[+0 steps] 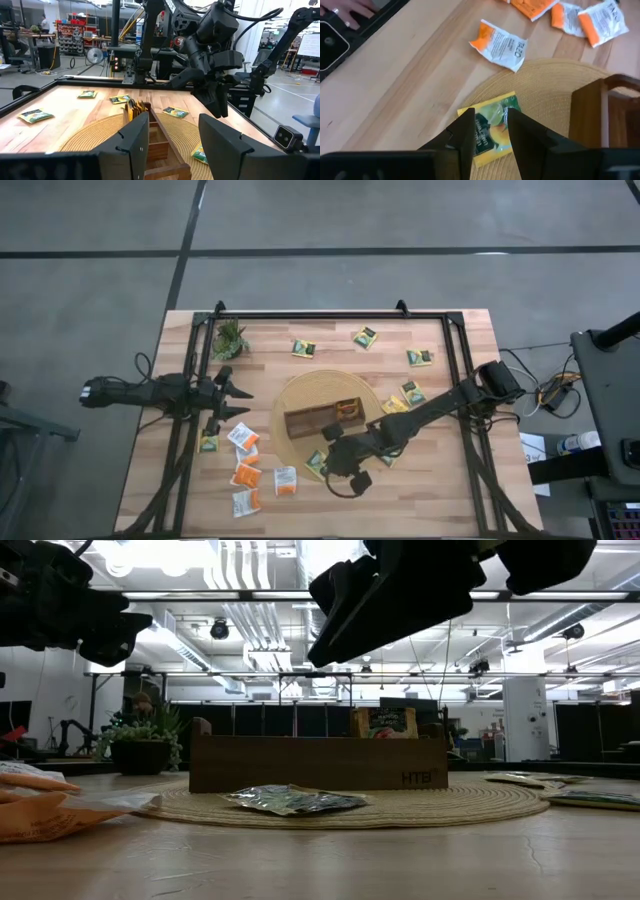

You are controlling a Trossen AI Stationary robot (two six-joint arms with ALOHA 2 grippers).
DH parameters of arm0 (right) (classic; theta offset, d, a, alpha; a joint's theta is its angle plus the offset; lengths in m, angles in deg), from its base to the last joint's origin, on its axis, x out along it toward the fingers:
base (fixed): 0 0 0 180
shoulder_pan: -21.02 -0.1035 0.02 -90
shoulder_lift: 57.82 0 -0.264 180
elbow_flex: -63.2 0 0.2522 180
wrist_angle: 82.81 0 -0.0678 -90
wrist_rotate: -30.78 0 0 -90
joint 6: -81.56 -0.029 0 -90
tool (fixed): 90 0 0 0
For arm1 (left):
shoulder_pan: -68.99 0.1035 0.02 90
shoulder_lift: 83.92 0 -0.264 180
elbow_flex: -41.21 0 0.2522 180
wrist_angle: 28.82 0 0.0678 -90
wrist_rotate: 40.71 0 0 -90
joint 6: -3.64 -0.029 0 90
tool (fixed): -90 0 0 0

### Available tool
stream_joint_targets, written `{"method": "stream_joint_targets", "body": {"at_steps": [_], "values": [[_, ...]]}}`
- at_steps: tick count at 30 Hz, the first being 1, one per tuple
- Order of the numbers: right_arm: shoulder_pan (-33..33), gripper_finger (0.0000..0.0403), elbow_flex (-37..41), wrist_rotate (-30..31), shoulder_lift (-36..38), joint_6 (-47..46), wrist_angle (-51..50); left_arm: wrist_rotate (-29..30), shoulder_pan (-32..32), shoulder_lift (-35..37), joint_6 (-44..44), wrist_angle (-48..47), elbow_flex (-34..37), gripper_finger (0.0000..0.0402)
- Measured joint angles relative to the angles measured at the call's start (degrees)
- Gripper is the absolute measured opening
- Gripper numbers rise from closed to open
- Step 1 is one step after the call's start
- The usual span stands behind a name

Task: Pick & Place Tea
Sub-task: Put the yellow tea bag into the middle section of the wooden organizer

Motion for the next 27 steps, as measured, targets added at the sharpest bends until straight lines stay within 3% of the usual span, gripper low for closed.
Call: {"method": "stream_joint_targets", "body": {"at_steps": [10,16,22,27], "values": [[-1.8,0.0111,1.2,0.0,-0.1,0.1,2.4,0.0,0.0,0.0,0.0,0.0,0.0,0.0167],[-2.3,0.0111,1.1,-0.1,-3.0,0.5,9.3,0.0,0.0,0.0,0.0,0.0,0.0,0.0167],[-2.3,0.0111,-2.3,-0.1,-8.3,0.7,8.6,0.0,0.0,0.0,0.0,0.0,0.0,0.0167],[-2.8,0.0111,-6.0,0.0,-9.6,-1.8,2.4,0.0,0.0,0.0,0.0,0.0,0.0,0.0167]]}}
